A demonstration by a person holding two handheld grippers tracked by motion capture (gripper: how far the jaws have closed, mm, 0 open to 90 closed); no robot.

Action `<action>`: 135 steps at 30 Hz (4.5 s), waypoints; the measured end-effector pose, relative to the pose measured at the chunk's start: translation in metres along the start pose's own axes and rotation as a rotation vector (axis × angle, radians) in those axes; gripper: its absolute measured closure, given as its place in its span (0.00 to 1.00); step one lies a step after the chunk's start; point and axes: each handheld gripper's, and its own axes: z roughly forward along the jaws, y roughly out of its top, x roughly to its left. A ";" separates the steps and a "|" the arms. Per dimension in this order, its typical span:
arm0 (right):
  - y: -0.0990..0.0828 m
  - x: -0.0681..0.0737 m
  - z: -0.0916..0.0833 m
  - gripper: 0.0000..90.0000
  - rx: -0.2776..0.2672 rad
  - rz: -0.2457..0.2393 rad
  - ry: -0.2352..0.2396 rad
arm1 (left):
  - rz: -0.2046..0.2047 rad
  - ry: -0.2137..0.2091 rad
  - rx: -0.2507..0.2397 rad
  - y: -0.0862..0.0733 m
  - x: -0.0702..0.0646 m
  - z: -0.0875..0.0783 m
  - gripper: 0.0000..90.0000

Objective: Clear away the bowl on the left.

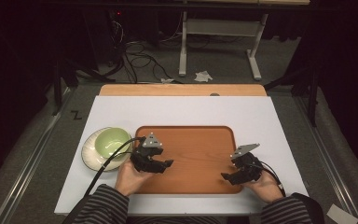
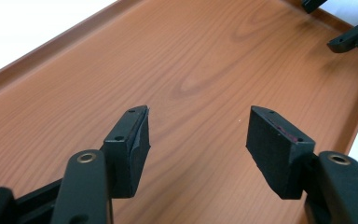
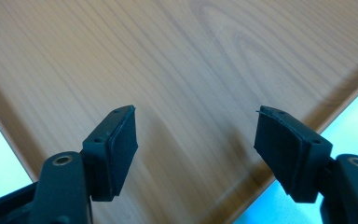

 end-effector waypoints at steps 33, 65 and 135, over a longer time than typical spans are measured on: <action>0.000 0.001 0.000 0.35 -0.004 -0.007 0.001 | -0.050 0.013 -0.006 0.003 0.010 -0.013 0.40; 0.000 0.000 0.000 0.35 -0.002 -0.001 0.003 | -0.078 0.048 -0.028 0.000 0.023 -0.027 0.38; 0.000 0.000 0.000 0.35 0.000 -0.010 0.005 | -0.294 0.267 -0.078 -0.024 0.085 -0.078 0.40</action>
